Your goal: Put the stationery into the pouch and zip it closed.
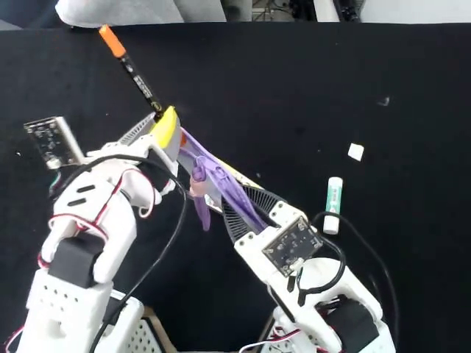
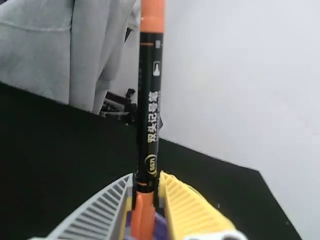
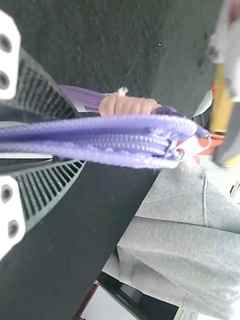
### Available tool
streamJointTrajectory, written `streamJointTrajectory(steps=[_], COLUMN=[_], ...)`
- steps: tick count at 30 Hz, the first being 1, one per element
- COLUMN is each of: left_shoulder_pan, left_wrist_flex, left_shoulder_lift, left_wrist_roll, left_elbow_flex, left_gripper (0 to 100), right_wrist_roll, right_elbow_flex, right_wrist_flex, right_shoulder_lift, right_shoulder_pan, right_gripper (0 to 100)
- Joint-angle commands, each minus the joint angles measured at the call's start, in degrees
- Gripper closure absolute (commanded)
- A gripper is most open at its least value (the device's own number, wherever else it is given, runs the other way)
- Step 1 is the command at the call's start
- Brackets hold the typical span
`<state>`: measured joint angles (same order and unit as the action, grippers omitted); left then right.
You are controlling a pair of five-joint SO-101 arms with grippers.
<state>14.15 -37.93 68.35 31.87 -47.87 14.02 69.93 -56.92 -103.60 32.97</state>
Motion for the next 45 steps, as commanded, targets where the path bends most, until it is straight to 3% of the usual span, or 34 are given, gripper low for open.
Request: streamJointTrajectory(steps=[1,8,11,13,19,26,29,32,37,45], left_shoulder_pan=[0.0,0.0,0.6,0.5,0.4,1.1,5.9,11.2,14.4,14.7], left_wrist_flex=[2.5,4.3,4.2,4.2,4.2,4.5,4.3,4.2,4.1,-4.1], left_shoulder_lift=[0.9,0.9,0.9,1.0,1.0,1.0,1.0,1.0,1.0,6.5], left_wrist_roll=[-0.5,-3.1,-10.0,-10.0,-10.3,-11.4,-18.3,-24.4,-28.4,-32.3], left_elbow_flex=[-2.1,-7.1,-8.7,-9.5,-9.2,-7.1,-5.6,-5.2,-5.2,-3.8], left_gripper=[97,96,85,81,80,80,83,91,96,96], right_wrist_roll=[0.4,0.4,0.4,0.4,0.4,0.4,0.4,0.4,0.4,0.4], right_elbow_flex=[0.0,0.0,0.0,0.0,0.0,0.0,0.0,0.0,0.0,0.0], right_wrist_flex=[0.1,0.1,0.1,0.1,0.3,0.4,0.4,0.4,0.3,0.2], right_shoulder_lift=[-5.1,-5.1,-5.1,-5.1,-5.1,-5.1,-5.1,-5.1,-5.1,-5.1], right_shoulder_pan=[0.1,0.1,0.1,0.1,0.1,0.1,0.1,0.1,0.1,0.1], right_gripper=[98.7,98.7,98.7,98.7,98.7,98.7,98.7,98.7,98.7,98.7])
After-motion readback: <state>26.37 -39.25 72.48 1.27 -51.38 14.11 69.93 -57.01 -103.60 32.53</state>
